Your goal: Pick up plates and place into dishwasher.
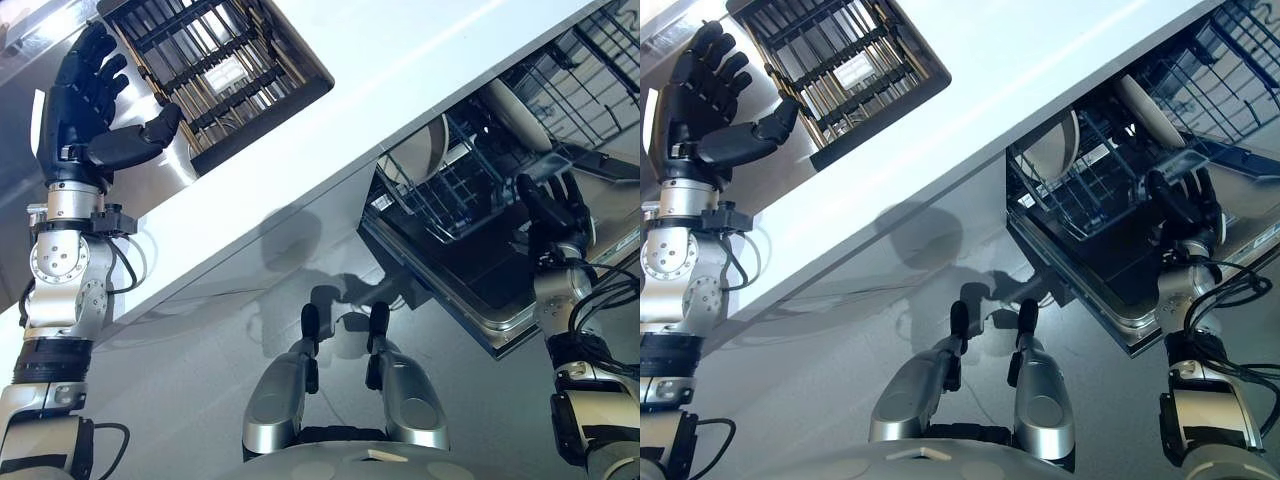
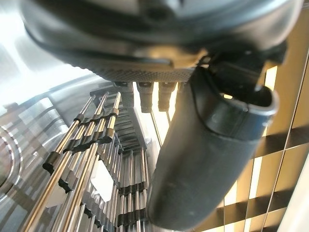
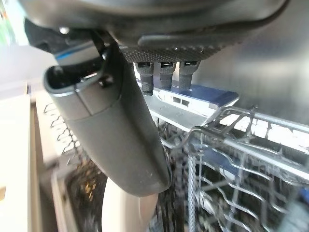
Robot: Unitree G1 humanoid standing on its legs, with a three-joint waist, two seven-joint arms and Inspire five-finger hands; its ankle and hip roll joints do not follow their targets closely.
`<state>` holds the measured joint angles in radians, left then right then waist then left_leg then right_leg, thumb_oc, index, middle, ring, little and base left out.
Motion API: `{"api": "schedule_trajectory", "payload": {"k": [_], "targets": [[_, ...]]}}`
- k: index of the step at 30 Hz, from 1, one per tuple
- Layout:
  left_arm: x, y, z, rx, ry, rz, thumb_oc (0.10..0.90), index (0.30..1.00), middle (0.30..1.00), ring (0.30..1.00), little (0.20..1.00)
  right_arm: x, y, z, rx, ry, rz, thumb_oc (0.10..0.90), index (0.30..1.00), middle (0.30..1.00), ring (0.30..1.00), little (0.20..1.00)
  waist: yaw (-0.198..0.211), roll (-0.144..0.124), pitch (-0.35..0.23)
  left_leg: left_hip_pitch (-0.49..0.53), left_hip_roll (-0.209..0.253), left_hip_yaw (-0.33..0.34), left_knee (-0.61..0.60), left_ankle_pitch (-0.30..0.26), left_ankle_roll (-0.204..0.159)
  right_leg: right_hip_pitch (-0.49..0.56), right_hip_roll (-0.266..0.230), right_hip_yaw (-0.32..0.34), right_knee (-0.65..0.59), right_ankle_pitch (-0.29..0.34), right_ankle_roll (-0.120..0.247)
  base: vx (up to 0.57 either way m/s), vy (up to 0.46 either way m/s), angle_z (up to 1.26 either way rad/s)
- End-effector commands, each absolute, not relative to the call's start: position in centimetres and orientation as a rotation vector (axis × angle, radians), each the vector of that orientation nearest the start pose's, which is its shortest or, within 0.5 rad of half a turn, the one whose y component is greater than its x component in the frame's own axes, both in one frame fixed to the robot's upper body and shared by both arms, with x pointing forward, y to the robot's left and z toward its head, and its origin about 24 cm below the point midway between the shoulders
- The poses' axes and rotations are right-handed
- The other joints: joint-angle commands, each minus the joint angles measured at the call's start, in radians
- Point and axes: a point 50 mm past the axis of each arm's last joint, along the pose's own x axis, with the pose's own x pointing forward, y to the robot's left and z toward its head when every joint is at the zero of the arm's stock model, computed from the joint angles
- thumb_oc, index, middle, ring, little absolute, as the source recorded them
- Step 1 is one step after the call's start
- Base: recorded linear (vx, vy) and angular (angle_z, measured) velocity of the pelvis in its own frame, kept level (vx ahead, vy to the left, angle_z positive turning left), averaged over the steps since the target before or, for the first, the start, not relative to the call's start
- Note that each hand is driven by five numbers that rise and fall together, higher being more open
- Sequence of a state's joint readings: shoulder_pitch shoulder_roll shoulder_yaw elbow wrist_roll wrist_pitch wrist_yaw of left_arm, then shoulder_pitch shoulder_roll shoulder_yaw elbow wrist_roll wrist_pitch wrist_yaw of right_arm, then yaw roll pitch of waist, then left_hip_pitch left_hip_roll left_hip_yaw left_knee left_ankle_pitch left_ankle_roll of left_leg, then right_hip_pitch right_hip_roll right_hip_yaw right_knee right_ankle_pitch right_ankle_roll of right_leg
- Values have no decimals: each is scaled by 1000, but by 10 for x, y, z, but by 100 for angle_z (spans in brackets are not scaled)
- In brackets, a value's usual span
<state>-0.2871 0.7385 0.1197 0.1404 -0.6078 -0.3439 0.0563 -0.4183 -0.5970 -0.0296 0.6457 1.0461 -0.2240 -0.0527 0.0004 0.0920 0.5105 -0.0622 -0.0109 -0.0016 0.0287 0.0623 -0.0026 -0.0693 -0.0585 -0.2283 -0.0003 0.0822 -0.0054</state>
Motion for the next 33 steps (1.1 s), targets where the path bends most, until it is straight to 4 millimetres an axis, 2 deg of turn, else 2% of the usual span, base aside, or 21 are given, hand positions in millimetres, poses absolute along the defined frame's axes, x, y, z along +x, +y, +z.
{"api": "schedule_trajectory", "payload": {"k": [1,5,7,10,15,17,18,27,33], "targets": [[282,291,217,87,-704,143,800,900,900,900,900,349,-217,242,264,-676,216,800,900,900,900,900,76,0,-93,-30,-62,-5,117,-123,24,-10,17,-17,226,-234,-26,54,31,2],[288,286,216,94,-686,115,800,900,900,900,900,355,-195,260,180,-677,287,800,900,900,900,900,100,-11,-113,-25,-67,-18,123,-127,24,10,13,-30,224,-241,-30,65,28,8],[290,285,215,98,-680,105,800,900,900,900,900,358,-193,262,164,-664,281,800,900,900,900,900,106,-15,-118,-22,-70,-22,124,-127,24,17,12,-34,221,-241,-32,55,21,22],[291,284,213,107,-666,88,800,900,900,900,900,363,-201,261,144,-635,210,800,900,900,900,900,119,-23,-128,-11,-73,-31,122,-129,25,34,12,-42,213,-241,-32,60,21,19],[288,281,208,123,-662,74,800,900,900,900,900,367,-231,240,119,-552,-26,800,900,900,900,900,122,-30,-137,13,-75,-29,108,-133,31,57,14,-43,194,-231,-27,38,37,15],[284,280,207,143,-670,74,800,900,900,900,900,362,-254,222,67,-506,-200,800,900,900,900,900,111,-33,-139,28,-75,-22,94,-134,38,60,17,-35,187,-223,-20,-2,53,3],[284,280,207,144,-670,74,800,900,900,900,900,361,-255,221,61,-502,-210,800,900,900,900,900,112,-33,-139,29,-74,-21,93,-134,39,61,17,-34,186,-222,-19,-15,42,3],[268,285,195,177,-666,94,800,900,900,900,900,319,-312,166,-180,-351,-515,800,900,900,900,900,39,-53,-149,88,-74,30,42,-144,63,69,28,30,151,-178,26,-32,55,-12],[263,291,194,164,-660,111,800,900,900,900,900,288,-349,137,-269,-193,-624,800,900,900,900,900,-4,-68,-164,129,-78,70,7,-146,71,78,35,67,119,-144,60,-29,42,-35]]}}
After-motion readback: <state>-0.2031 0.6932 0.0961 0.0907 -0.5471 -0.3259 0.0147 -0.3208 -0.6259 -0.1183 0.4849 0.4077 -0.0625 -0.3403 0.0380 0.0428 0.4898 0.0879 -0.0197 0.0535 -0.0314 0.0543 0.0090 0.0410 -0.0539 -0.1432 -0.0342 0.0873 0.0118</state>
